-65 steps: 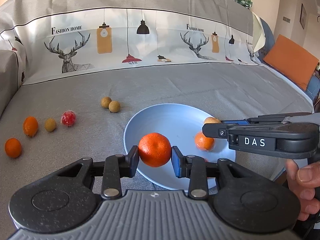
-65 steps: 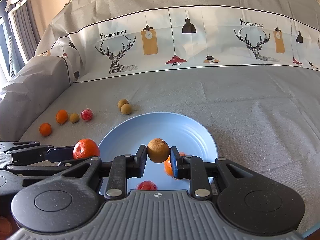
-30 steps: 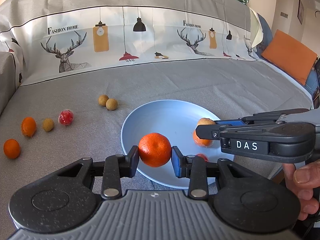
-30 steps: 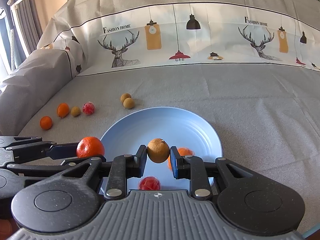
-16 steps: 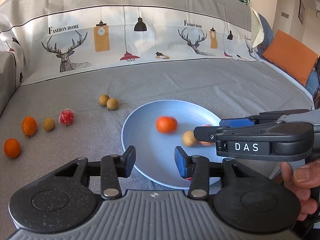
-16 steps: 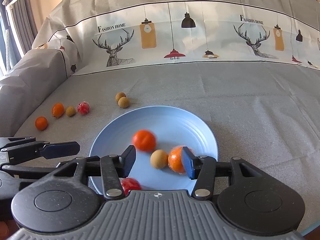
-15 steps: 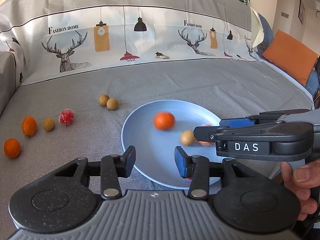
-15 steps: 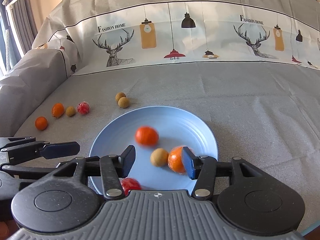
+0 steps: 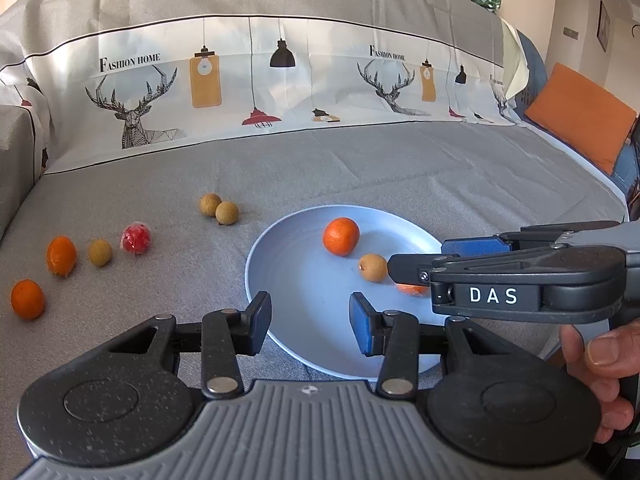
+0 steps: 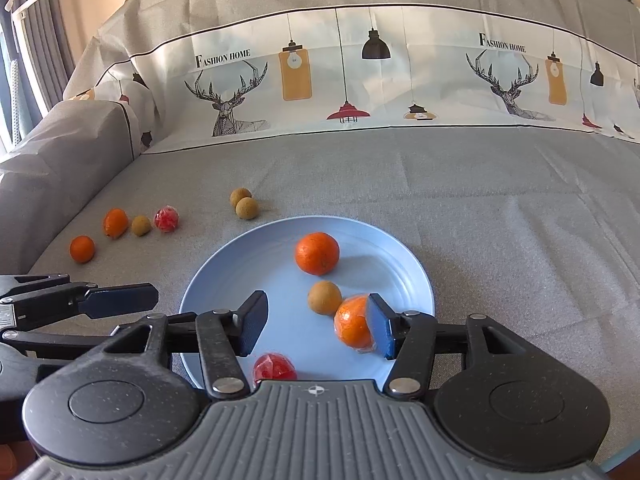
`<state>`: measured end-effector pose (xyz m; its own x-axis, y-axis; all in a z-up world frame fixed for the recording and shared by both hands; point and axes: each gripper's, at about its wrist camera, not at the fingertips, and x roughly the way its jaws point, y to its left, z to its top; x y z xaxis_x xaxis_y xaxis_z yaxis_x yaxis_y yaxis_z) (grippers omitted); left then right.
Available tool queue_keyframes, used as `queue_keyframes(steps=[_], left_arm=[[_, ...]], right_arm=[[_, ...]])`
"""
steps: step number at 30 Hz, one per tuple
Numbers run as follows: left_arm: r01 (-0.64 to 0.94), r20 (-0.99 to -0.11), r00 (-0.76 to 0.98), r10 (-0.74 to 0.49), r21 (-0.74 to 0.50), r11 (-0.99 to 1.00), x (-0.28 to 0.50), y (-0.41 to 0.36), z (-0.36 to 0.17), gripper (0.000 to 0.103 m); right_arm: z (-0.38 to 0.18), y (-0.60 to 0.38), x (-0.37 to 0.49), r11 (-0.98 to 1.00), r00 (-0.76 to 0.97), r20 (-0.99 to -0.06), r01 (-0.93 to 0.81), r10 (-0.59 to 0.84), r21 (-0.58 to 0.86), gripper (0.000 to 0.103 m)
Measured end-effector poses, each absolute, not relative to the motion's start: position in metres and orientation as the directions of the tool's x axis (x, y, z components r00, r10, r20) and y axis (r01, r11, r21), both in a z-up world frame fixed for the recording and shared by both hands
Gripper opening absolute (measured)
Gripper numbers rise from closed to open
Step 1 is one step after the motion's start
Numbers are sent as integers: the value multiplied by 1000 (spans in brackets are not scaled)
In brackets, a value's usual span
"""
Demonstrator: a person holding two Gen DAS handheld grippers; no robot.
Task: Organize fruits
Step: 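Lower the orange and longan into the blue plate and open both tools, then grasp a red wrapped fruit with left tool while right tool grasps a longan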
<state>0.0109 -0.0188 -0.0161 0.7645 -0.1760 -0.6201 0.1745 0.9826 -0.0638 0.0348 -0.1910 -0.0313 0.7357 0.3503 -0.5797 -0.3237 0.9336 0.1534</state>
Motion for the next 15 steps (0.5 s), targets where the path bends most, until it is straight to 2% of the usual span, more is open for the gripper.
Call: queue_keyframes(steps=[5,9,10,15], left_arm=[[141,-601,782,-167,-90,986,8,-10,-10,42],[109,-587,795,-155,-113,988,10,-1,-4,29],[103,-584,797,-152,-117,988,10,1,-2,24],[88,-580,803,-135,-108,990,17,8,11,24]], right_arm=[[-27,-192,35,934,746,-565,-319,352,161,56],[-24,-190,34,932,758,-544,-319,359,171,56],[-23,-190,34,931,761,-539,-320,362,174,54],[-20,-187,36,925,778,-501,-332,378,183,38]])
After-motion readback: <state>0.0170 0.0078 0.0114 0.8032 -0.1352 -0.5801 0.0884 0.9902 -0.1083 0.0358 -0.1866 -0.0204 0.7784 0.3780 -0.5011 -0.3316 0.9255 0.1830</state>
